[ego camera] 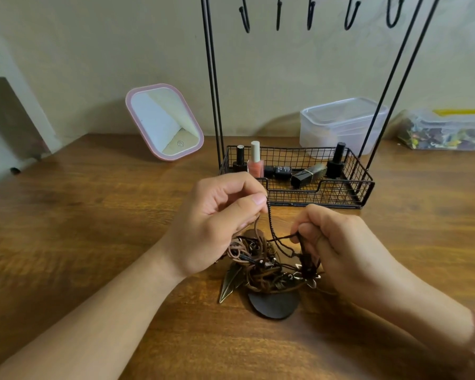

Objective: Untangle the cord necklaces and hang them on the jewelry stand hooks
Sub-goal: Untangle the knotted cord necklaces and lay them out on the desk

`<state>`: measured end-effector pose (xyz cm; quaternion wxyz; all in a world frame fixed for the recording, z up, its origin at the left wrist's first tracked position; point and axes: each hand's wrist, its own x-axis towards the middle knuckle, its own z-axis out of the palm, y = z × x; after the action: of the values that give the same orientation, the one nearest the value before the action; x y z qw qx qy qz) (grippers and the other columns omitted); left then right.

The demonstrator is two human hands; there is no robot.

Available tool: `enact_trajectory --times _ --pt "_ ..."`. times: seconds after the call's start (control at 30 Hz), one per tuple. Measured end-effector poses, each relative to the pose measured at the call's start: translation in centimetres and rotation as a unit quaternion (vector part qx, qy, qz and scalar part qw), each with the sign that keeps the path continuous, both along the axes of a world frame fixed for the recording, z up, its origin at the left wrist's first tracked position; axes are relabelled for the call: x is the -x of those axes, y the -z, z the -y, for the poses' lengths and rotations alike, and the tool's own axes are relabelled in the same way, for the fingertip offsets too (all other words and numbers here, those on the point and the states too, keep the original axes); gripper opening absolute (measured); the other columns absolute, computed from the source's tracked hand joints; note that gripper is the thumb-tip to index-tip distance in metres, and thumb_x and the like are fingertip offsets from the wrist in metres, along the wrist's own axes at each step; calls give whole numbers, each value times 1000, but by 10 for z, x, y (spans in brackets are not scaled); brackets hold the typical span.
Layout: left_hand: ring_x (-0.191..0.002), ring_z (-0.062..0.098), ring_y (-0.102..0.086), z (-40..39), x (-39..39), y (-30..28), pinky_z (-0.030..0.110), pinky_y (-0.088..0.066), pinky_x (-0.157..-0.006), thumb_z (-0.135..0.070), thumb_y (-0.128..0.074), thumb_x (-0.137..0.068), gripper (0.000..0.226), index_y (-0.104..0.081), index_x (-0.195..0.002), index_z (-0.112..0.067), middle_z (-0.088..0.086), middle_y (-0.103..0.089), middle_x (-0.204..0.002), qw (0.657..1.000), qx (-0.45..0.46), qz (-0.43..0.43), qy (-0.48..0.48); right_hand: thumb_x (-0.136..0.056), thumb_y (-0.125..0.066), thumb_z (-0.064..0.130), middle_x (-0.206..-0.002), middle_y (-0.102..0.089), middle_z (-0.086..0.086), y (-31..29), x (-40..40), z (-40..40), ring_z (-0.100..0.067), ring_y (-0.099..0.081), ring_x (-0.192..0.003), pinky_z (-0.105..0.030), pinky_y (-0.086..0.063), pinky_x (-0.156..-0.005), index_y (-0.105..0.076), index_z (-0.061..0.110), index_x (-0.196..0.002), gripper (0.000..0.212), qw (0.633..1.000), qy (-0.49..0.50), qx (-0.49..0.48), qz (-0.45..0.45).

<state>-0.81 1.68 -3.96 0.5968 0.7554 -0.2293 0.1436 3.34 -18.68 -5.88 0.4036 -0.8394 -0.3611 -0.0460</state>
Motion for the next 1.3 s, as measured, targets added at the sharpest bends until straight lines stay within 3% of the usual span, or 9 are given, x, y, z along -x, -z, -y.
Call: enact_trajectory --times 0.23,0.43,0.53,0.73,0.83,0.93,1.03,1.17,1.3 --pt "-53 10 -35 0 0 0 13 -33 -52 -7 -48 -98 22 -58 -84 6 7 -38 -58 999 25 -9 20 -101 -43 23 -63 -56 4 -2 -3 1 -1 -49 -51 -17 -41 -46 -61 23 -81 27 990 12 2 -141" --pt "-53 8 -35 0 -1 2 14 -32 -50 -9 -47 -97 23 -58 -85 6 1 -41 -58 999 30 -18 1 -101 -42 24 -60 -58 21 -2 0 0 -1 -50 -48 -15 -37 -44 -58 26 -81 26 996 28 2 -81" --pt "-52 8 -35 -1 -2 2 14 -31 -49 -12 -52 -97 22 -58 -85 6 3 -40 -58 998 57 -11 13 -102 -39 26 -54 -56 13 -2 0 -1 -3 -50 -45 -19 -43 -44 -58 21 -81 28 989 46 -7 -138" --pt "-51 15 -30 -3 1 3 17 -29 -46 -15 -50 -93 19 -58 -84 0 4 -41 -60 993 112 21 28 -103 -36 24 -55 -45 -2 -9 -3 3 -18 -60 -55 -32 -42 -51 -53 5 -83 32 897 -33 -115 -426" --pt "-52 17 -33 -3 2 2 18 -31 -46 -16 -50 -92 17 -64 -85 -10 3 -46 -63 990 134 39 22 -98 -44 27 -56 -44 -4 -8 -9 5 -19 -60 -63 -30 -42 -51 -57 8 -81 29 859 -54 -161 -483" --pt "-54 16 -39 -2 2 1 17 -36 -48 -16 -51 -93 16 -60 -84 -5 3 -46 -64 991 127 33 23 -96 -57 28 -64 -64 2 3 -14 7 -9 -64 -61 -22 -45 -50 -67 19 -84 19 963 23 -22 -267" --pt "-55 20 -39 0 -1 2 20 -39 -51 -16 -52 -94 17 -61 -88 -3 2 -47 -65 993 113 20 29 -93 -57 49 -90 -69 11 4 -10 5 -5 -64 -82 -20 -48 -63 -69 34 -92 19 996 68 -46 -25" --pt "-60 13 -49 1 -1 1 16 -42 -59 -14 -58 -96 12 -69 -94 -10 0 -53 -64 997 73 25 18 -88 -55 61 -105 -68 13 0 1 -8 -15 -65 -101 -35 -55 -76 -69 37 -106 33 993 -62 -102 -18" --pt "-74 3 -60 4 -1 1 14 -45 -74 -11 -59 -93 11 -69 -98 -10 -17 -66 -80 999 26 13 17 -93 -63 34 -94 -74 6 -4 2 -12 -14 -70 -94 -32 -55 -82 -72 28 -88 12 973 -108 -191 -70"
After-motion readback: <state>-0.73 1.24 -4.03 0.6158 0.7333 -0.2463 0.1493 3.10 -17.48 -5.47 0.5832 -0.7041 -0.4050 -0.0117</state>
